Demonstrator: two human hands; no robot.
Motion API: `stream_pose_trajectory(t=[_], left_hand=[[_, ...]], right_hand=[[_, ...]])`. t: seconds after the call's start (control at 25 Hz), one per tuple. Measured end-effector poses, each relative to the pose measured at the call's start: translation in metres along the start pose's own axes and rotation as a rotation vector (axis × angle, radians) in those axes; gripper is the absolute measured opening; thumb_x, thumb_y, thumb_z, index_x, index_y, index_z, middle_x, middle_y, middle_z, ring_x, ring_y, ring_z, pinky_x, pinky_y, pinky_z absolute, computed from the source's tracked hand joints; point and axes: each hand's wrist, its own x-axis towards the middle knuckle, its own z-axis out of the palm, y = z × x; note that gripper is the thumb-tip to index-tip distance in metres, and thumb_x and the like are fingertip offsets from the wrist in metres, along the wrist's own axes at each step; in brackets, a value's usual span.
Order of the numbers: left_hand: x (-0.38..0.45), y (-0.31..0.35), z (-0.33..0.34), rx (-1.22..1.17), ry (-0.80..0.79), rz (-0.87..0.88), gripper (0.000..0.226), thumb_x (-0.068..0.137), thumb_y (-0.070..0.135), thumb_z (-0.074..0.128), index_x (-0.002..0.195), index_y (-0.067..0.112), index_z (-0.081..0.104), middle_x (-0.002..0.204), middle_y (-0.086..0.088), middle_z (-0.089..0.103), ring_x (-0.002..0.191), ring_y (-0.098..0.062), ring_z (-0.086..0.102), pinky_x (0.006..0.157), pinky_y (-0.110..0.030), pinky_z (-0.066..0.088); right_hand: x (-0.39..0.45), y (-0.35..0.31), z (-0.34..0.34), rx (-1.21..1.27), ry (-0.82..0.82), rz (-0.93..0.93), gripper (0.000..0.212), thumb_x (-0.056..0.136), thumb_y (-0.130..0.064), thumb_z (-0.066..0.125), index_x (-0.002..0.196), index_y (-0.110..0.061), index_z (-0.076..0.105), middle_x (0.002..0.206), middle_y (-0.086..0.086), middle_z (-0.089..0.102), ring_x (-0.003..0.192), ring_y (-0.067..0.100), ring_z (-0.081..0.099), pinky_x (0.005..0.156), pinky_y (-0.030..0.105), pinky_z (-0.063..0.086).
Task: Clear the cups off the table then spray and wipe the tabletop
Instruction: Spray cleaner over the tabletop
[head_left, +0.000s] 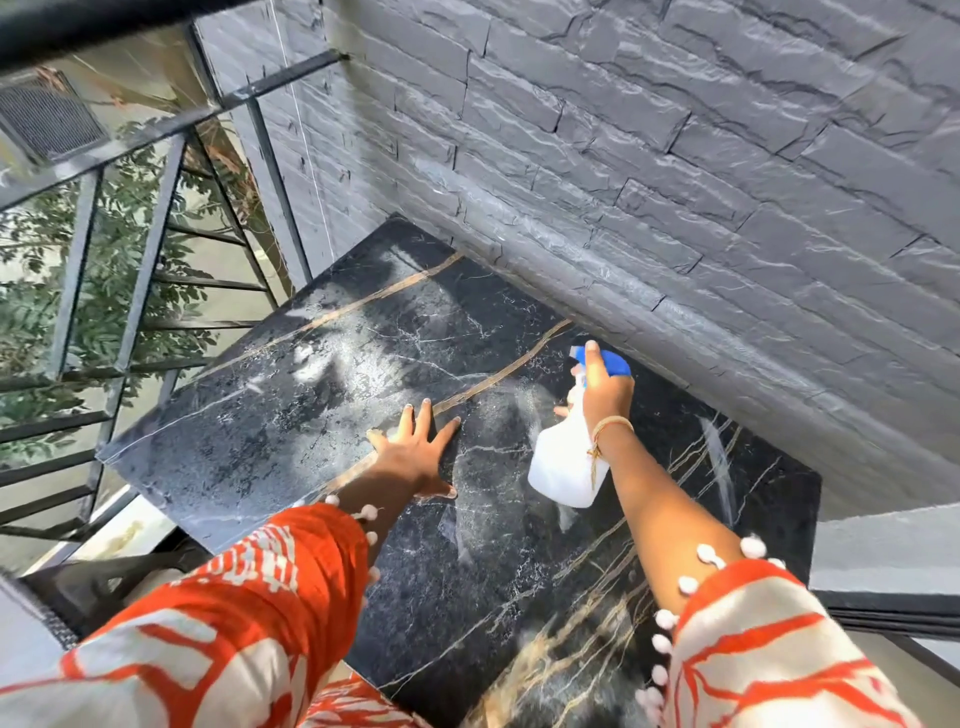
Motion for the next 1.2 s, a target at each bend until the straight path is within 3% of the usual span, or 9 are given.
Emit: stream_pose_trajectory(t=[0.16, 0.36, 0.52, 0.56, 0.68, 0.84, 1.0, 1.12, 1.2], left_hand=[[0.004, 0.002, 0.000, -0.009, -0.053, -0.016, 0.116, 0.073, 0.072, 0.062, 0.148, 0.041, -0.021, 0.155, -0.009, -0.034, 0.147, -0.037, -0.018, 0.104, -0.079, 0.011], [0.007, 0.001, 0.001, -0.011, -0.055, -0.020, 0.118, 0.073, 0.072, 0.063, 0.146, 0.042, -0.024, 0.154, -0.008, -0.036, 0.146, -0.037, -0.019, 0.105, -0.078, 0.010], [0.006, 0.003, 0.001, -0.028, -0.060, -0.031, 0.117, 0.072, 0.071, 0.064, 0.146, 0.045, -0.023, 0.155, -0.006, -0.036, 0.147, -0.036, -0.019, 0.107, -0.076, 0.011], [0.005, 0.003, -0.001, -0.027, -0.054, -0.026, 0.117, 0.073, 0.071, 0.064, 0.146, 0.045, -0.023, 0.155, -0.006, -0.035, 0.147, -0.036, -0.018, 0.107, -0.076, 0.011], [0.001, 0.004, -0.002, -0.011, -0.025, -0.022, 0.114, 0.075, 0.070, 0.062, 0.148, 0.043, -0.021, 0.157, -0.007, -0.032, 0.147, -0.036, -0.016, 0.108, -0.075, 0.014], [-0.015, 0.014, 0.012, -0.058, 0.090, -0.096, 0.105, 0.078, 0.067, 0.060, 0.152, 0.038, -0.008, 0.162, -0.011, -0.014, 0.149, -0.038, -0.002, 0.107, -0.071, 0.022], [-0.045, 0.020, 0.039, -0.296, 0.297, -0.173, 0.082, 0.081, 0.054, 0.066, 0.145, 0.028, 0.022, 0.148, -0.013, 0.026, 0.137, -0.029, 0.029, 0.108, -0.063, 0.029], [-0.078, 0.039, 0.083, -0.353, 0.380, -0.235, 0.082, 0.079, 0.058, 0.065, 0.144, 0.024, 0.029, 0.155, -0.014, 0.019, 0.144, -0.028, 0.020, 0.110, -0.064, 0.023], [-0.094, 0.059, 0.107, -0.343, 0.375, -0.274, 0.087, 0.078, 0.061, 0.064, 0.148, 0.024, 0.025, 0.159, -0.015, 0.009, 0.149, -0.027, 0.007, 0.112, -0.065, 0.018]], right_hand=[[0.012, -0.007, 0.015, -0.125, -0.206, 0.064, 0.038, 0.098, -0.041, 0.051, 0.106, -0.008, 0.068, 0.066, 0.012, 0.059, 0.047, 0.020, 0.051, 0.052, 0.033, 0.052], [0.013, -0.002, 0.034, -0.062, -0.188, -0.074, 0.040, 0.098, -0.026, 0.053, 0.095, 0.012, 0.066, 0.045, 0.001, 0.040, 0.037, 0.013, 0.038, 0.043, 0.021, 0.036], [0.008, 0.008, 0.030, -0.143, -0.424, 0.000, 0.035, 0.099, -0.018, 0.051, 0.104, 0.015, 0.064, 0.045, -0.003, 0.052, 0.036, 0.013, 0.052, 0.044, 0.020, 0.044], [0.006, 0.011, 0.027, -0.146, -0.411, -0.013, 0.036, 0.100, -0.017, 0.050, 0.104, 0.016, 0.064, 0.044, -0.003, 0.048, 0.034, 0.011, 0.047, 0.040, 0.019, 0.042], [0.008, 0.021, 0.011, -0.055, -0.154, -0.045, 0.032, 0.099, -0.022, 0.050, 0.095, 0.002, 0.071, 0.039, -0.010, 0.039, 0.032, 0.007, 0.032, 0.036, 0.016, 0.028], [0.009, 0.021, -0.025, -0.140, -0.081, -0.055, 0.031, 0.099, -0.030, 0.052, 0.077, -0.018, 0.070, 0.040, -0.005, 0.054, 0.039, 0.012, 0.054, 0.048, 0.022, 0.043], [0.011, 0.024, -0.063, -0.111, 0.038, -0.082, 0.033, 0.100, -0.030, 0.050, 0.088, -0.005, 0.068, 0.032, -0.012, 0.042, 0.028, 0.003, 0.038, 0.038, 0.019, 0.036], [0.001, 0.043, -0.099, -0.234, -0.062, -0.086, 0.038, 0.097, -0.037, 0.052, 0.090, -0.006, 0.072, 0.040, -0.006, 0.049, 0.039, 0.014, 0.050, 0.050, 0.029, 0.046], [-0.011, 0.054, -0.122, -0.235, -0.065, -0.158, 0.034, 0.093, -0.039, 0.052, 0.082, -0.016, 0.073, 0.049, -0.001, 0.047, 0.037, 0.011, 0.044, 0.044, 0.027, 0.042]])
